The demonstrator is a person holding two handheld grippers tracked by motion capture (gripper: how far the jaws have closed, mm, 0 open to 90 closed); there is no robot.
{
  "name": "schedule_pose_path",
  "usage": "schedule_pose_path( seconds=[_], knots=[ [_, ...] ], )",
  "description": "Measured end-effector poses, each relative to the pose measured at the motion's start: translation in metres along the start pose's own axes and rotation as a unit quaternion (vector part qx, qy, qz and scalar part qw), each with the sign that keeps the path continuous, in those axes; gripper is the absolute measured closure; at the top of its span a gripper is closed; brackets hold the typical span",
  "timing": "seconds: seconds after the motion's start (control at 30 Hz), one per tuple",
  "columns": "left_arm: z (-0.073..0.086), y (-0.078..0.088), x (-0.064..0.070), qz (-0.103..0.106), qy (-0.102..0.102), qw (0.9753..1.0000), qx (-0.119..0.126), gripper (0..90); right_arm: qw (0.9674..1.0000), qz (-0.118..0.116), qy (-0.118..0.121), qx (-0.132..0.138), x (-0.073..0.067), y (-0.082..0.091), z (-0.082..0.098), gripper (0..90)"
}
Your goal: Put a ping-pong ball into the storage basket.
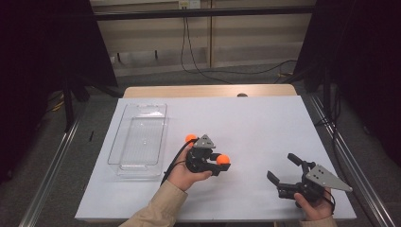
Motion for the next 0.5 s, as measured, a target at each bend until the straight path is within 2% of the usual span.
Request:
schedule_pose_path(
  seconds=[0.5],
  knots=[
    [-0.0023,0.0057,-0.0026,-0.003,0.006,1.0,0.004,50.8,1.0,0.001,0.001,-0.002,-0.0001,-0.0006,0.0004,1.3]
  ],
)
Point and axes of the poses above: each handheld gripper's, and its own axes: y roughly backward along the jaws, z roughly out of its underside, x roughly to its right, the point moved 1 cm from there along -y, roughly forward along the jaws, and after that the axes turned 11 degrees about x, right-handed, at the moved point
